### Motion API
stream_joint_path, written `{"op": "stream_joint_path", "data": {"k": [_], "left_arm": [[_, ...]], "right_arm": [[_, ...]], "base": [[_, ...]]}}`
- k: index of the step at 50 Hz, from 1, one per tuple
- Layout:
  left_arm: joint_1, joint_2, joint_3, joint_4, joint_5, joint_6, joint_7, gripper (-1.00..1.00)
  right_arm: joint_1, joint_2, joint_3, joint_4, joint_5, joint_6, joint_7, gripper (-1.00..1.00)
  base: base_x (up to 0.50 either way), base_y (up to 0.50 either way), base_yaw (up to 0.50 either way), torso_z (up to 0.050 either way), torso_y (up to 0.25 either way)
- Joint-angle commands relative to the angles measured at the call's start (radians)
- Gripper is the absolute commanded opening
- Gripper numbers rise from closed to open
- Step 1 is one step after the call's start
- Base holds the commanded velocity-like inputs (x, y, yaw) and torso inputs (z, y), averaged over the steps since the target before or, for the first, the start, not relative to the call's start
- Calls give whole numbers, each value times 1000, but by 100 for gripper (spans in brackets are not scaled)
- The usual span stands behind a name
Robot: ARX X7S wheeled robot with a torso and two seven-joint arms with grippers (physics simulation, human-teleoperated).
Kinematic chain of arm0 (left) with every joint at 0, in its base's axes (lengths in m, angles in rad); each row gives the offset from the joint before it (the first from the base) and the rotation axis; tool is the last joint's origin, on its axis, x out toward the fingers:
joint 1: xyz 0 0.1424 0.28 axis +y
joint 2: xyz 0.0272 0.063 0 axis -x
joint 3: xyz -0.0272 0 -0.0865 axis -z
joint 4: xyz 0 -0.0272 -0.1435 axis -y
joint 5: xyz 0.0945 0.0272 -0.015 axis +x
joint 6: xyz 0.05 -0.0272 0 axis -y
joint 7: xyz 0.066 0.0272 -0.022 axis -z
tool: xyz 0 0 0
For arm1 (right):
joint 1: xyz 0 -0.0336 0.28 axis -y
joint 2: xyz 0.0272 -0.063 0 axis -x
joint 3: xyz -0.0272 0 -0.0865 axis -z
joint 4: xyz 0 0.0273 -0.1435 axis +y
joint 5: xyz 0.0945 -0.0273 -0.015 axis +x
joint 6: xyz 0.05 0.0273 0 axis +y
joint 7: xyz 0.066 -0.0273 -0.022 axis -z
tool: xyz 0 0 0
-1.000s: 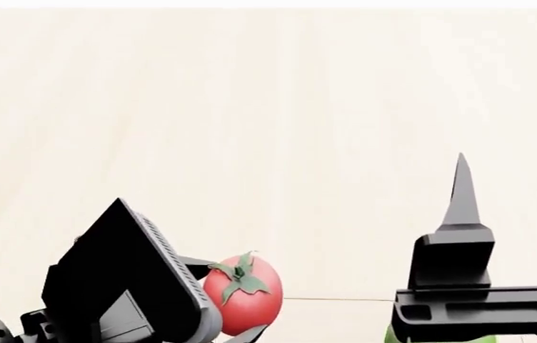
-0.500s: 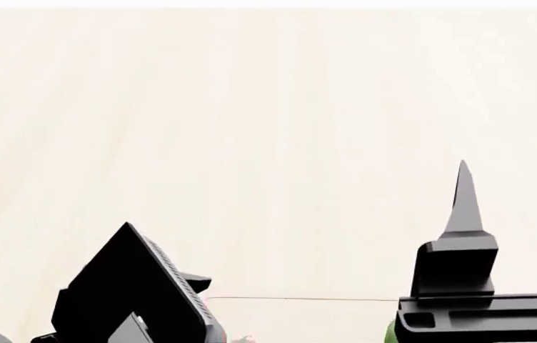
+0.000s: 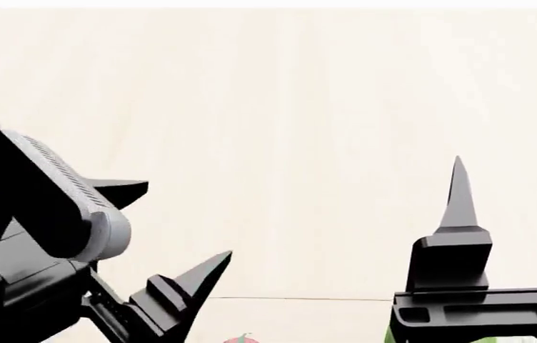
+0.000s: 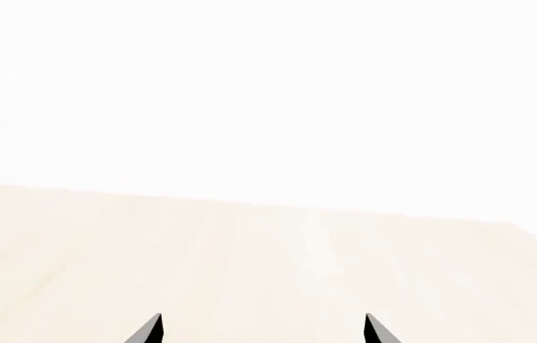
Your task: Place the avocado, onion, tomato and bell pepper on the cutting board.
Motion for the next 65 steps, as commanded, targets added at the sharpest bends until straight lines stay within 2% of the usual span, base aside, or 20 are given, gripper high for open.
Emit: {"op": "stream_joint_path", "data": {"k": [1,7,10,22,29,31,35,39,46,65], "left_arm": [[-163,-208,-65,79,-20,19,-53,100],[-182,-369,-55,152,36,4,-163,100],[-133,-432,-39,180,90,40,-223,100],[-91,-566,4,276,163,-22,-358,100],[-116,-686,7,390,169,-122,-445,100],[-119,-732,-3,402,190,-113,-460,100],[-118,-795,-20,402,205,-110,-468,100],[-85,-793,0,402,273,-67,-489,100],[-61,-763,7,398,293,-25,-505,100],[-45,-718,-19,360,271,-1,-490,100]], "right_arm": [[81,-71,-27,28,-48,41,-16,100],[104,-100,-47,40,-65,61,-25,100],[95,-112,-49,46,-86,64,-38,100],[50,-141,-53,63,-142,69,-86,100],[50,-153,-57,60,-140,71,-95,100],[15,-168,-33,59,-150,37,-121,100],[57,-188,-71,48,-170,83,-116,100],[46,-195,-73,46,-213,93,-124,100],[56,-195,-70,51,-227,100,-127,100],[148,-232,-117,77,-231,158,-124,100]], "base": [[0,0,0,0,0],[0,0,0,0,0],[0,0,0,0,0],[0,0,0,0,0],[0,0,0,0,0],[0,0,0,0,0],[0,0,0,0,0],[0,0,0,0,0],[0,424,0,0,0],[0,500,0,0,0]]}}
